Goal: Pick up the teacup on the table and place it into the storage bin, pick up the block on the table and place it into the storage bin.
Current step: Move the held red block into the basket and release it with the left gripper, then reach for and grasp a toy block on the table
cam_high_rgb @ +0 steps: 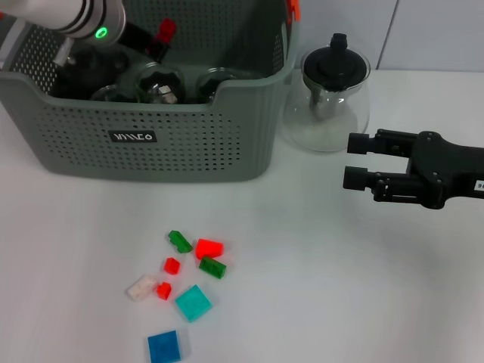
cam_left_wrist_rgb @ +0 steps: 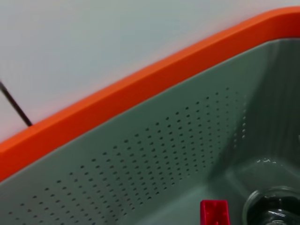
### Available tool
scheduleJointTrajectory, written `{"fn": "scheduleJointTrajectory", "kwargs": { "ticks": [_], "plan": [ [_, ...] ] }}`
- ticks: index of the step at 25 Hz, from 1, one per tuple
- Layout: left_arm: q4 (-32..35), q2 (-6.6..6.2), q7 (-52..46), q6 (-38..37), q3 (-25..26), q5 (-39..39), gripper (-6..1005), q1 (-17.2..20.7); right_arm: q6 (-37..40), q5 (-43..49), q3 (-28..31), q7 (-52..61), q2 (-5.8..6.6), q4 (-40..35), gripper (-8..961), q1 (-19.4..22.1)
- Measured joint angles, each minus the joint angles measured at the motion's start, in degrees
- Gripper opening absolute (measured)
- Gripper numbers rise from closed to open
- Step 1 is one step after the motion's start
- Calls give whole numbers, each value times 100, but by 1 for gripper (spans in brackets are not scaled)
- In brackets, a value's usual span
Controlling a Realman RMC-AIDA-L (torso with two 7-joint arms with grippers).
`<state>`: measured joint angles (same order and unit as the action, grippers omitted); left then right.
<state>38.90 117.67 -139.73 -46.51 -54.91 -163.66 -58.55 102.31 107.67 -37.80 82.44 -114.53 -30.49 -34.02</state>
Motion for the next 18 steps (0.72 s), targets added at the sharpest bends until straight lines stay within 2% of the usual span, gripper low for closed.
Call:
{"fn": "scheduleJointTrajectory", "kwargs": {
  "ticks": [9,12,13,15,18],
  "plan": [
    [56,45,-3,140,-69,-7,315,93,-10,0,-8,0,8,0,793,0],
    [262,62,-26,82,-63,-9,322,180,-9,0,-8,0,12,0,793,2],
    [566,97,-34,-72,-33,10,324,263,2,0,-8,0,17,0,793,8],
    [778,121,-39,-199,-6,42,402,316,10,-1,-9,0,21,0,793,15],
    [1659,215,-40,-727,127,318,520,540,30,0,-9,0,34,0,793,26]
  ]
}}
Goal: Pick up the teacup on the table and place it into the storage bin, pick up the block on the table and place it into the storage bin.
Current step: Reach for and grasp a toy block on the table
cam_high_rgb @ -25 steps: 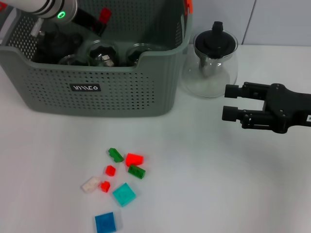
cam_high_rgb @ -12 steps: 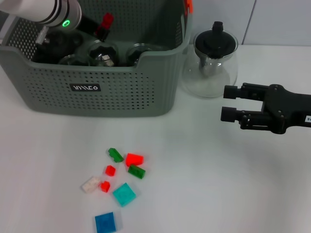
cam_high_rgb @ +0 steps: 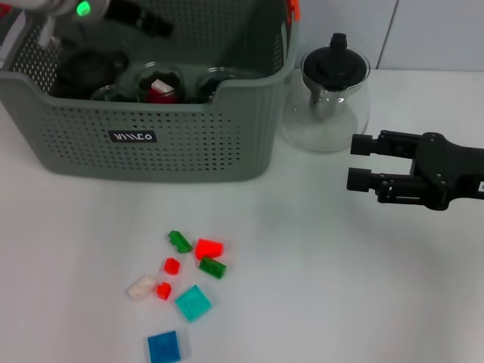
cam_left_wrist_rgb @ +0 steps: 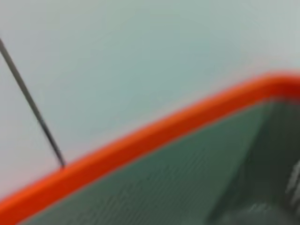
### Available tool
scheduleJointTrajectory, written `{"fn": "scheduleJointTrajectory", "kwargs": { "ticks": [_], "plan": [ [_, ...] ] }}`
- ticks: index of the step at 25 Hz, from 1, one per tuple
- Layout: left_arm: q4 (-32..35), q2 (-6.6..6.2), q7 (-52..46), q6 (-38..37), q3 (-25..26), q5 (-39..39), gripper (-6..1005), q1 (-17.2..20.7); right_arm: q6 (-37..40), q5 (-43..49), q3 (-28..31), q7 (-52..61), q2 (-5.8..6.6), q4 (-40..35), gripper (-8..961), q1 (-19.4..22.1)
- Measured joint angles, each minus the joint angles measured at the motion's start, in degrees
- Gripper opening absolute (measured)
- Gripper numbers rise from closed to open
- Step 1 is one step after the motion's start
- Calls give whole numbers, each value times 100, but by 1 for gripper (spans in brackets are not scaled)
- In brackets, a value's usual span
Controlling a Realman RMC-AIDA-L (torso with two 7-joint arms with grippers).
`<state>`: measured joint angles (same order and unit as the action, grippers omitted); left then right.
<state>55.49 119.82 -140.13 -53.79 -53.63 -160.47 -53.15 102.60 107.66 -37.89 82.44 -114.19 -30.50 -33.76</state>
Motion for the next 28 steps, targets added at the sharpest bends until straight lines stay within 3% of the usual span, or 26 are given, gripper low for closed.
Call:
{"fn": "scheduleJointTrajectory", "kwargs": {
  "ticks": [3,6,10,13,16,18,24,28],
  "plan": [
    [1167,19,85,-911,203,923,642,359,6,0,0,0,4,-19,793,3],
    [2244,-56,367,-2093,573,2646,767,839,6,0,0,-4,4,-31,793,8],
    [2812,-138,1228,-3817,1156,4933,785,1424,6,0,3,-12,4,-40,793,20],
    [2981,-128,1937,-5095,1477,5833,798,1782,7,0,30,-12,10,-43,793,31],
    [3230,-89,2368,-5629,1224,5795,800,2221,4,0,47,5,20,-37,793,37],
    [3466,-35,2546,-5655,854,5318,797,2511,-14,0,52,24,38,-19,793,37],
    [4177,374,2807,-5681,-400,3373,791,3059,-31,0,54,54,47,-3,792,10],
    [4247,470,2594,-5681,-1334,2467,790,3171,-31,0,55,62,46,0,792,22]
  ]
}}
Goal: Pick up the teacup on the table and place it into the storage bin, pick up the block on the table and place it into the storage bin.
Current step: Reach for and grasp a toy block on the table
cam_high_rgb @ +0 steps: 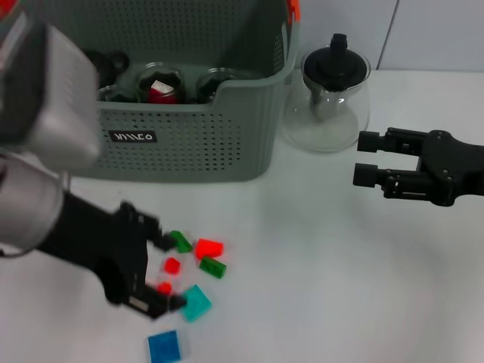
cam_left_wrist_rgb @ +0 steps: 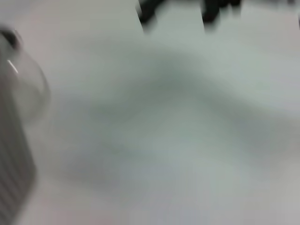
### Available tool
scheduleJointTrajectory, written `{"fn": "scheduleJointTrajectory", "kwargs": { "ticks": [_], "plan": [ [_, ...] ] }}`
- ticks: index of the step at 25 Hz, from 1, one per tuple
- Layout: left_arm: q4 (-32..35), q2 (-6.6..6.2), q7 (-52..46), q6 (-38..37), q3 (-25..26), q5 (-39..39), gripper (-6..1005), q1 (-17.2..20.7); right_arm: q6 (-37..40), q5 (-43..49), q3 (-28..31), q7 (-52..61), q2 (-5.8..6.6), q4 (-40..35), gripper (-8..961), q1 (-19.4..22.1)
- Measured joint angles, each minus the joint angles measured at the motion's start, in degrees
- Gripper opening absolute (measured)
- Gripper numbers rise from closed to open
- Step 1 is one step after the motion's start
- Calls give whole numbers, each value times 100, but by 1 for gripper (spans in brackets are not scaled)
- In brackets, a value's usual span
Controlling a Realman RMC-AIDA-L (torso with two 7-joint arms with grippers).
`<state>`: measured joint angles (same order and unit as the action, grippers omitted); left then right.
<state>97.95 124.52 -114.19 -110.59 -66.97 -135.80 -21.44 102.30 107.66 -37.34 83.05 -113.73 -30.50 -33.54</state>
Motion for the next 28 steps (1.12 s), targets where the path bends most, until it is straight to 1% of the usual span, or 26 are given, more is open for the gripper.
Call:
{"fn": "scheduleJointTrajectory", "kwargs": {
  "ticks": [4,7,9,11,22,28],
  "plan": [
    [-170,18,-303,5,-740,-638,790,-18,0,0,8,1,0,10,792,18],
    [-554,22,-513,58,-1175,-869,790,-157,1,0,16,1,0,20,792,22],
    [-638,22,-561,78,-1257,-929,791,-192,1,0,16,1,0,20,792,23],
    [-908,24,-701,310,-1616,-1193,791,-275,-1,-1,17,1,0,20,792,26],
    [-1536,28,-965,1064,-2371,-1599,790,-288,-15,-27,21,1,0,18,792,32],
    [-1580,28,-1014,1281,-2620,-1705,791,-247,-17,-37,25,-10,0,16,792,31]
  ]
}}
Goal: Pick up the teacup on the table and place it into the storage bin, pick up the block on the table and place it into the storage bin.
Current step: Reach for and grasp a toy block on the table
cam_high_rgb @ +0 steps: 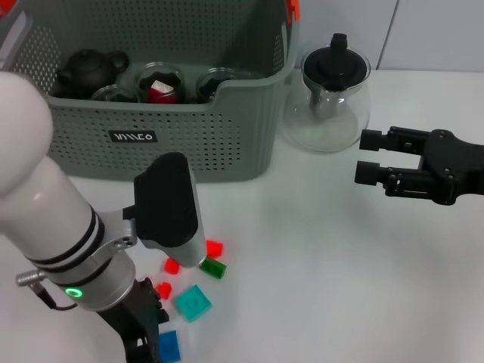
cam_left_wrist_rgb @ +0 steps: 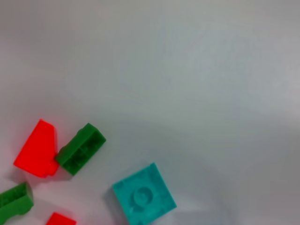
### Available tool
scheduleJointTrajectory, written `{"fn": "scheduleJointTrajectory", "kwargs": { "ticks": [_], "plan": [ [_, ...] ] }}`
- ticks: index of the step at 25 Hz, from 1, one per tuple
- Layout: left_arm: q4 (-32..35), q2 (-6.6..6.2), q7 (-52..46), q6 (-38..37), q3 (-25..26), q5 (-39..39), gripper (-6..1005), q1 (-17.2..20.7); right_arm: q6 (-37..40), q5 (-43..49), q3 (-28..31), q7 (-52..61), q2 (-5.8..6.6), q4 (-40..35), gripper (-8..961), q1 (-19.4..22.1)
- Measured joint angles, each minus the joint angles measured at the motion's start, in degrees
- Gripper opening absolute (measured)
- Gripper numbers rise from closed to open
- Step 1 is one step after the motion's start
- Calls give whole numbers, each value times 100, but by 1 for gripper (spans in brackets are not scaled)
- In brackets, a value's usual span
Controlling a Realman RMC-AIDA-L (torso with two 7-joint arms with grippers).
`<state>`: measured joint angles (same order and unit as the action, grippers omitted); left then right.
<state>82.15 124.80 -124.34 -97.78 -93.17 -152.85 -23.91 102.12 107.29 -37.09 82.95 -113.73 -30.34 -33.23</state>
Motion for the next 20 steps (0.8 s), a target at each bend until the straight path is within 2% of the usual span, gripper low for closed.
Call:
{"fn": "scheduleJointTrajectory", "kwargs": {
  "ticks": [10,20],
  "plan": [
    [-29,0,-10,262,-117,-107,791,46,0,0,55,-1,9,-9,792,0],
    [7,0,13,308,-180,-122,624,66,0,2,81,-3,9,-26,792,-6]
  ]
}}
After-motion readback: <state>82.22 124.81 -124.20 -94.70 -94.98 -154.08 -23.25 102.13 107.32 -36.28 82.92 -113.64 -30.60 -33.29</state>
